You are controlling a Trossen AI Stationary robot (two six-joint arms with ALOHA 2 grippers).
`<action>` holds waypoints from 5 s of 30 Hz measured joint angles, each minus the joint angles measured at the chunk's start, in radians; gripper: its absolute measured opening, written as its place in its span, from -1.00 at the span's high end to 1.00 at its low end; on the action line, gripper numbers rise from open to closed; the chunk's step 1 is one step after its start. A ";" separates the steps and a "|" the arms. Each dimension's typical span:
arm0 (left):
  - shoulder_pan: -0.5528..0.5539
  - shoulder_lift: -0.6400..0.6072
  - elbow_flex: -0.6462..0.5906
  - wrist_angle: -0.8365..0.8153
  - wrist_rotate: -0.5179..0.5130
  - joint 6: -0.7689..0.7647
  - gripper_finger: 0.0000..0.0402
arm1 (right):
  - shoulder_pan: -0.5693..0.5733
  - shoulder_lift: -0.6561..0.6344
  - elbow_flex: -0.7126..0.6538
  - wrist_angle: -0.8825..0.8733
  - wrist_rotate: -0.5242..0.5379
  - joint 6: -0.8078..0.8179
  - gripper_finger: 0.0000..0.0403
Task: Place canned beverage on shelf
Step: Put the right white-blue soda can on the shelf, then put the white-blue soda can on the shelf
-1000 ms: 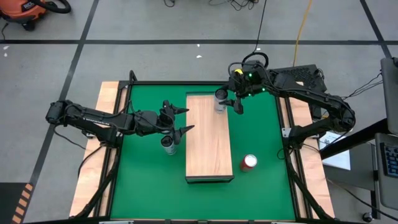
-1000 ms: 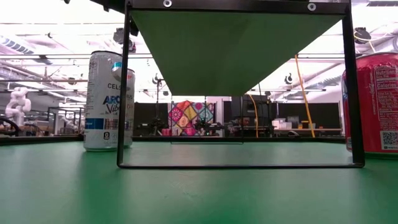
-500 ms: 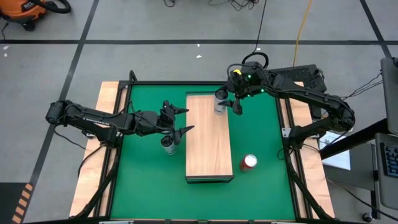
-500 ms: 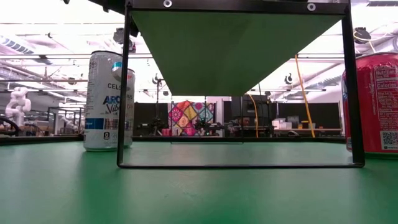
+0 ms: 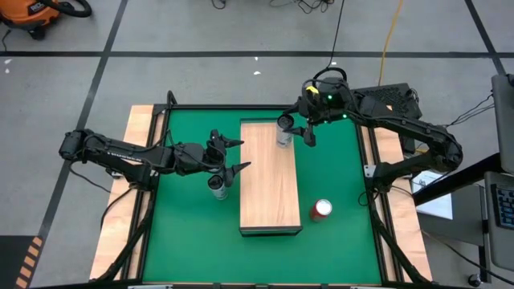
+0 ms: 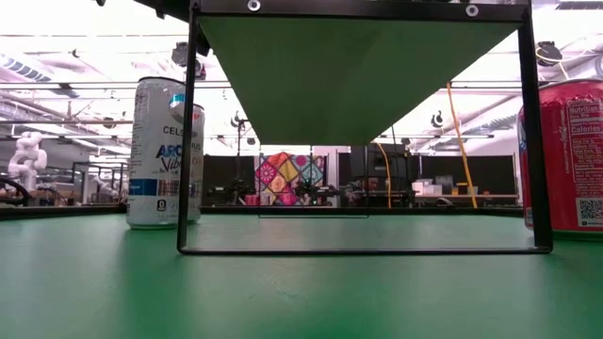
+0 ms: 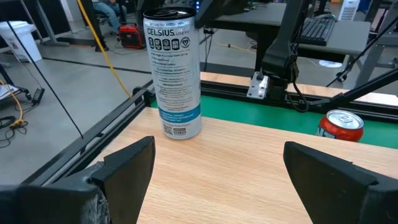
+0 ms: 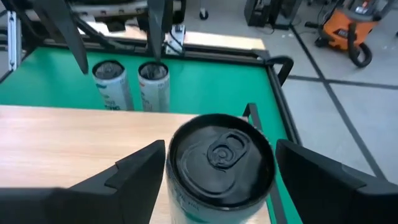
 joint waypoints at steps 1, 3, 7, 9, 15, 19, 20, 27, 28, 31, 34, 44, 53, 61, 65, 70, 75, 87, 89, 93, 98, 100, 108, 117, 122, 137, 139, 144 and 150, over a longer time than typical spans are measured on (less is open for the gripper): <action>0.000 0.000 0.000 0.000 0.000 0.000 -0.77 | 0.000 -0.008 0.000 0.002 0.000 0.005 -0.47; 0.000 0.000 0.000 -0.004 0.000 0.000 -0.77 | 0.002 -0.024 0.000 0.010 0.001 0.014 -0.47; -0.001 0.000 0.000 -0.051 0.000 -0.001 -0.77 | 0.028 -0.061 0.001 0.016 0.084 0.017 -0.47; -0.011 -0.010 0.000 -0.109 -0.002 -0.003 -0.77 | 0.055 -0.084 0.001 0.017 0.131 0.012 -0.47; -0.086 -0.057 0.000 -0.274 -0.069 -0.086 -0.77 | 0.150 -0.141 0.002 0.023 0.238 0.063 -0.47; -0.164 -0.089 0.000 -0.327 -0.120 -0.117 -0.77 | 0.230 -0.149 0.002 0.005 0.296 0.069 -0.47; -0.184 -0.096 0.000 -0.331 -0.129 -0.126 -0.77 | 0.252 -0.149 0.001 0.001 0.313 0.068 -0.47; -0.302 -0.121 0.000 -0.449 -0.138 -0.202 -0.76 | 0.405 -0.149 -0.042 0.001 0.440 0.077 -0.46; -0.313 -0.121 0.000 -0.465 -0.138 -0.212 -0.76 | 0.426 -0.149 -0.048 0.001 0.458 0.084 -0.46; -0.340 -0.121 0.000 -0.511 -0.140 -0.232 -0.76 | 0.492 -0.149 -0.065 -0.001 0.523 0.104 -0.46; -0.355 -0.121 0.006 -0.582 -0.140 -0.247 -0.76 | 0.557 -0.149 -0.080 0.003 0.574 0.117 -0.46; -0.348 -0.121 0.017 -0.786 -0.140 -0.342 -0.76 | 0.720 -0.147 -0.201 0.116 0.656 0.140 -0.46; -0.349 -0.121 0.017 -0.806 -0.134 -0.343 -0.76 | 0.753 -0.146 -0.308 0.251 0.656 0.126 -0.46; -0.335 -0.121 -0.016 -0.807 -0.130 -0.366 -0.76 | 0.753 -0.146 -0.348 0.303 0.652 0.114 -0.46; -0.329 -0.121 -0.030 -0.799 -0.130 -0.369 -0.76 | 0.753 -0.146 -0.352 0.310 0.652 0.114 -0.46; -0.330 -0.121 -0.070 -0.733 -0.109 -0.369 -0.76 | 0.753 -0.146 -0.352 0.311 0.651 0.114 -0.46; -0.330 -0.121 -0.103 -0.685 -0.110 -0.385 -0.76 | 0.753 -0.146 -0.352 0.316 0.651 0.114 -0.46; -0.330 -0.121 -0.109 -0.619 -0.136 -0.388 -0.58 | 0.753 -0.146 -0.352 0.316 0.650 0.113 -0.46; -0.328 -0.121 -0.129 -0.606 -0.136 -0.393 -0.51 | 0.753 -0.146 -0.352 0.316 0.650 0.112 -0.46; -0.316 -0.121 -0.173 -0.568 -0.135 -0.407 -0.37 | 0.753 -0.146 -0.352 0.316 0.650 0.111 -0.46; -0.310 -0.121 -0.180 -0.546 -0.138 -0.407 -0.26 | 0.753 -0.145 -0.352 0.316 0.650 0.108 -0.46; -0.310 -0.120 -0.182 -0.515 -0.135 -0.383 -0.24 | 0.753 -0.145 -0.352 0.316 0.650 0.108 -0.46; -0.310 -0.119 -0.182 -0.458 -0.128 -0.369 -0.23 | 0.753 -0.114 -0.352 0.314 0.650 0.114 -0.46; -0.311 -0.119 -0.115 -0.472 -0.108 -0.394 -0.22 | 0.753 -0.097 -0.352 0.316 0.707 0.147 -0.46; -0.319 -0.134 -0.032 -0.617 -0.062 -0.409 -0.22 | 0.753 -0.100 -0.352 0.315 0.733 0.148 -0.46; -0.333 -0.187 0.234 -0.899 -0.062 -0.415 -0.22 | 0.753 -0.036 -0.352 0.424 0.731 0.196 -0.46; -0.333 -0.187 0.285 -0.942 -0.062 -0.403 -0.22 | 0.753 -0.013 -0.352 0.481 0.731 0.199 -0.46; -0.333 -0.187 0.403 -0.982 -0.121 -0.354 -0.22 | 0.753 0.036 -0.351 0.594 0.790 0.184 -0.46; -0.321 -0.187 0.465 -0.928 -0.265 -0.200 -0.22 | 0.743 0.046 -0.350 0.660 0.839 0.178 -0.46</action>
